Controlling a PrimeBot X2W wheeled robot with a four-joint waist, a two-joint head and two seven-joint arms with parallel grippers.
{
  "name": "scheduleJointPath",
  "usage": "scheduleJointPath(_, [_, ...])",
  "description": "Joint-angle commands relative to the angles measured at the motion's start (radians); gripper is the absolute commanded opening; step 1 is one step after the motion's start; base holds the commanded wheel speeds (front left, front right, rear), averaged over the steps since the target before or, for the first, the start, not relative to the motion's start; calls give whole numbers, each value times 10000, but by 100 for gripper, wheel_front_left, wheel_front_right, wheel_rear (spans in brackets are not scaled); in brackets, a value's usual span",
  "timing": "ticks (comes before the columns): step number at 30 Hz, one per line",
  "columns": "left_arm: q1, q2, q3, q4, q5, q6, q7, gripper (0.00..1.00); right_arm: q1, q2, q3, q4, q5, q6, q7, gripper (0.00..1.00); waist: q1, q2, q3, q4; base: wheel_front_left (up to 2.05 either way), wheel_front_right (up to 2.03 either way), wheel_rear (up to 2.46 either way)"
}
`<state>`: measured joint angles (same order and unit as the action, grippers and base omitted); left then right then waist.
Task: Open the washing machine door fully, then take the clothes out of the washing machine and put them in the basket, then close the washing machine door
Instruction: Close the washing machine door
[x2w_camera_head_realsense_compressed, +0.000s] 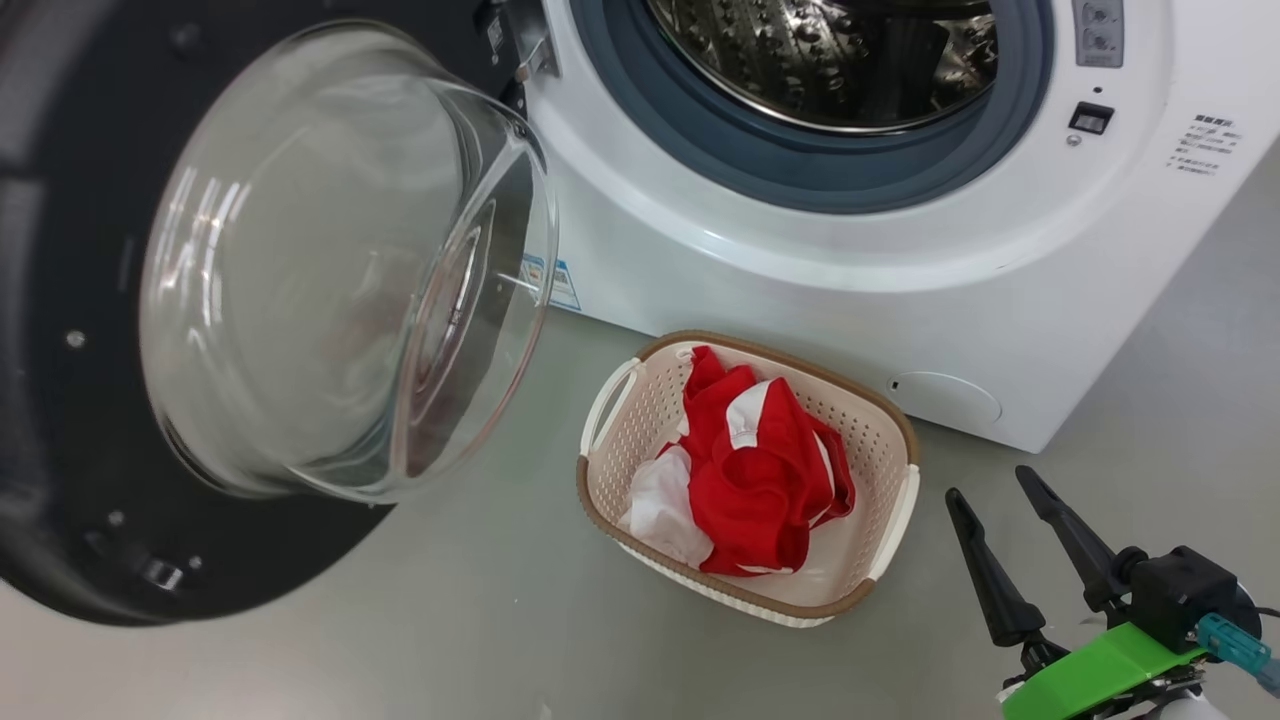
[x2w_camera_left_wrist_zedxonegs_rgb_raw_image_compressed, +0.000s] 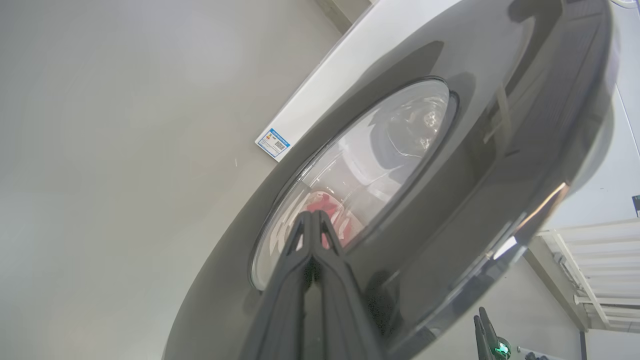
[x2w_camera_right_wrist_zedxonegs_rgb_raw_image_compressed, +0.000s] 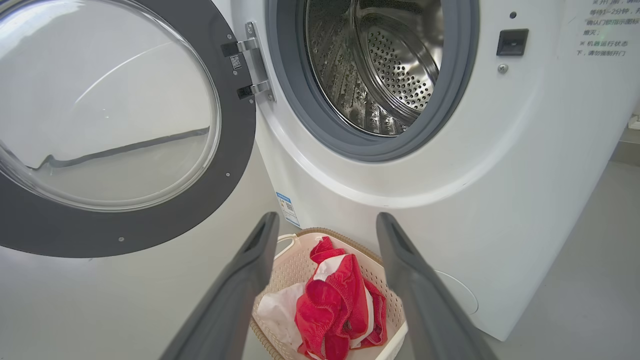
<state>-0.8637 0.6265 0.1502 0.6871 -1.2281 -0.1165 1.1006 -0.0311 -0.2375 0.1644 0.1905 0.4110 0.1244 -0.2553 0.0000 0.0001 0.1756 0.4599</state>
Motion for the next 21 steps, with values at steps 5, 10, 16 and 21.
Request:
scheduleJointPath(5, [431,382,-195,-1584,-785,-140,738,0,89,133,99,-253,-59,63,-65,100,0,-1,-295,-345,0,0,0])
scheduleJointPath(10, [680,322,-397,-2454,-1163,-140,1002,0,140,236,33,-272,-60,63,-65,100,0,-1,-367,-560,0,0,0])
scheduleJointPath(16, [984,-63,-761,-3664,-1719,-141,1106,0,210,386,-29,-279,-60,63,-65,100,0,-1,-463,-906,0,0,0])
scheduleJointPath(21, [1130,-419,-1062,-4527,-2069,-141,963,0,179,478,-62,-292,-56,63,-65,100,0,-1,-486,-1250,0,0,0])
